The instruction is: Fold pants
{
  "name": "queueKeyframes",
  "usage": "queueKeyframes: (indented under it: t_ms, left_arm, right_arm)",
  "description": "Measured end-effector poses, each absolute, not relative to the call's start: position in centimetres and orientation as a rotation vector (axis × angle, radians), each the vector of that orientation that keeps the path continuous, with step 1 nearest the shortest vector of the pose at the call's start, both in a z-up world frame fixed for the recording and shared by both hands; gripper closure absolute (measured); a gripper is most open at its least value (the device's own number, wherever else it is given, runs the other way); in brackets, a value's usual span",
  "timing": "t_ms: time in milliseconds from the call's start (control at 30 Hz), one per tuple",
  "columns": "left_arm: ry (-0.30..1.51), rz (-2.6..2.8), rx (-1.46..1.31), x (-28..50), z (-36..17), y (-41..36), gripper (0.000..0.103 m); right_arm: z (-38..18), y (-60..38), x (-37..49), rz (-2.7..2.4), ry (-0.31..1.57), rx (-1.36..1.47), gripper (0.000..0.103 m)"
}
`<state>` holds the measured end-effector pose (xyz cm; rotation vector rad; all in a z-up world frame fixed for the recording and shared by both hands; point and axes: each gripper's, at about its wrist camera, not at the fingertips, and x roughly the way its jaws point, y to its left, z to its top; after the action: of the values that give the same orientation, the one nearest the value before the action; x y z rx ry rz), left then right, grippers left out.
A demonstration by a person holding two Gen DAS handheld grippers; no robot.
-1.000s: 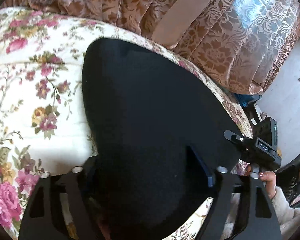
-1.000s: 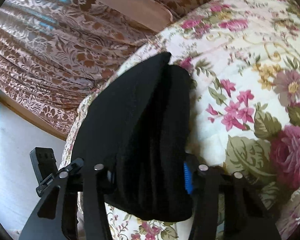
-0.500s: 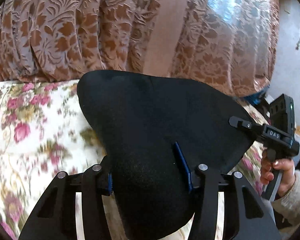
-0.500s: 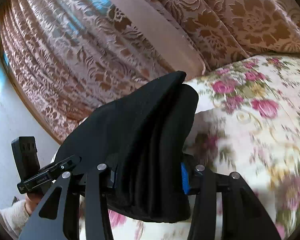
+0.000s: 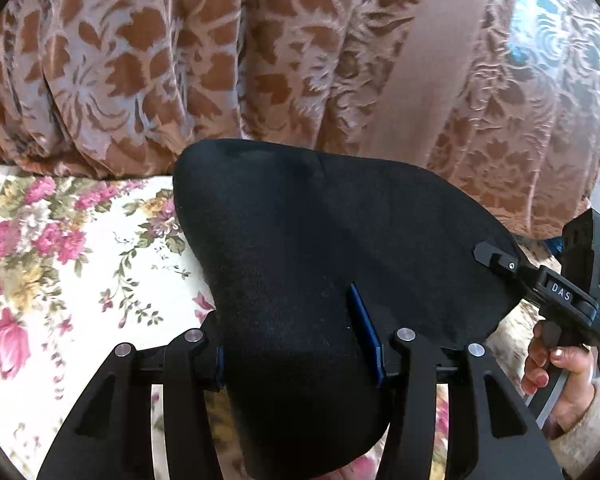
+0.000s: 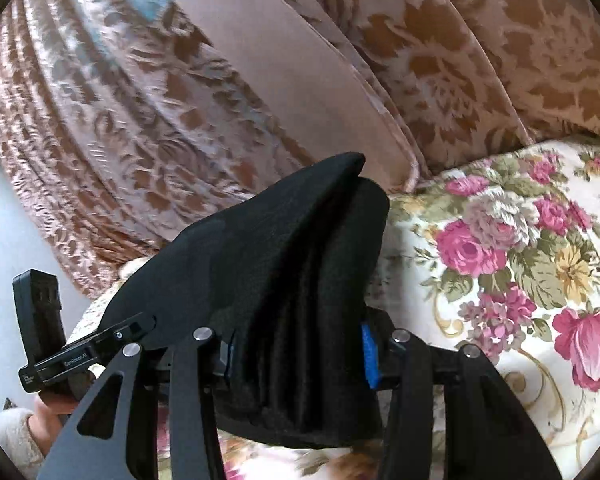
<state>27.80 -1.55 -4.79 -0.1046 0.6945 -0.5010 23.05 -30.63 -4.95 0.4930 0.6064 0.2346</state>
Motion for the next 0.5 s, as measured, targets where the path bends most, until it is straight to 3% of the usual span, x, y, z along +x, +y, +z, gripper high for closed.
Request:
queueKeyframes:
  t_ms: [200,333,500]
  left_arm:
    - [0.67,-0.502,-0.116,27.8,-7.0,-1.0,0.042]
    - [0.67,-0.495,-0.169,27.7,-7.7,0.0,0.028]
    - [0.648,-0.468,-0.146,26.6,-7.4,0.0,0.026]
  right_arm:
    - [-8.3,-32.2,23.3,0.179,0.659,0.58,0.045]
    - [-9.2,-33.2,23.0,0.176,0.658,0.633,0.036]
    - [-8.8,-33.0,22.4,0.124,0.672,0.614,0.026]
